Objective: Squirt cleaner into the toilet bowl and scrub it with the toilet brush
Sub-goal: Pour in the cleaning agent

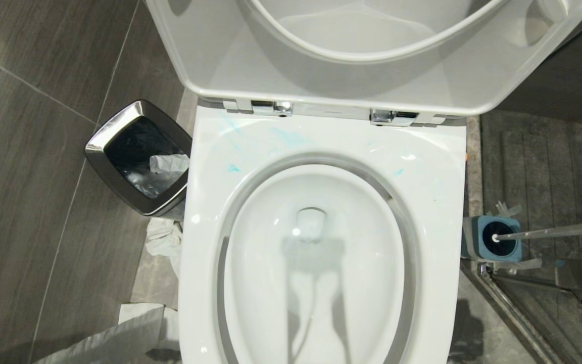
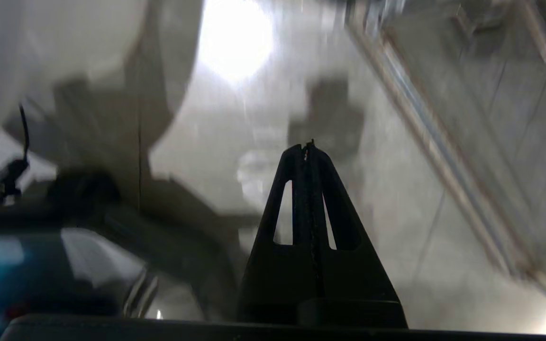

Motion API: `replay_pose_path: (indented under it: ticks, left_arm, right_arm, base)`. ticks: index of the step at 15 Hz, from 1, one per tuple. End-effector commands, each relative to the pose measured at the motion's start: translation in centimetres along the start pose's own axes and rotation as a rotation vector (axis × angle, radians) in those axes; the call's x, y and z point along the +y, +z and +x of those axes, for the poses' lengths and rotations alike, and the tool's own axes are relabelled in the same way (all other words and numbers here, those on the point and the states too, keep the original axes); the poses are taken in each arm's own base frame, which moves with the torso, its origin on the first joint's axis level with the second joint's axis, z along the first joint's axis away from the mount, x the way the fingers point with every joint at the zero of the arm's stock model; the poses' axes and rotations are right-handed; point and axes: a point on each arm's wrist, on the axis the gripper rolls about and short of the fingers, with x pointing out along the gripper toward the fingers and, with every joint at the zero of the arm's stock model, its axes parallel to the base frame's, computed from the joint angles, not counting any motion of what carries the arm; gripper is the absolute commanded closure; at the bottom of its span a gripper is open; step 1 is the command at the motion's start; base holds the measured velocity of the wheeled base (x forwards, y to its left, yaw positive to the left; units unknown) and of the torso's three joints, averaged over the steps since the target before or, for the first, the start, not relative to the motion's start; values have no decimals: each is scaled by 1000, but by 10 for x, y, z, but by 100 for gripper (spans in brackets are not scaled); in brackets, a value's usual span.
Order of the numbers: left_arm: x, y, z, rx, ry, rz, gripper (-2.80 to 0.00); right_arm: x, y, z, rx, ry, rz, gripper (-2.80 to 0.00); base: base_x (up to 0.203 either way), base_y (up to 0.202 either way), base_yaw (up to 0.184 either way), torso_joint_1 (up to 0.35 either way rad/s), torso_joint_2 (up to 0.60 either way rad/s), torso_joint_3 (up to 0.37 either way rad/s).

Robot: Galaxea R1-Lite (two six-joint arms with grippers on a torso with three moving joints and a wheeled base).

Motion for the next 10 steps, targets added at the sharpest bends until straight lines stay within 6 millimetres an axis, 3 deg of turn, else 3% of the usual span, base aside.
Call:
replay_pose_path:
  ticks: [1, 5, 8, 10]
  left_arm:
    - [0, 0, 0, 3, 0, 0, 0]
    - [0, 0, 0, 3, 0, 0, 0]
    - [0, 0, 0, 3, 0, 0, 0]
    - [0, 0, 0, 3, 0, 0, 0]
  right_arm:
    - [2, 21, 12, 160, -10, 0, 0]
    - [8, 83, 56, 318, 6, 67, 0]
    - [12, 112, 91, 156, 89, 46, 0]
    - [14, 121, 111, 39, 107, 10, 0]
  base:
    - [0, 0, 0, 0, 0, 0]
    - [0, 0, 0, 0, 0, 0]
    - [0, 0, 0, 0, 0, 0]
    - [0, 0, 0, 0, 0, 0]
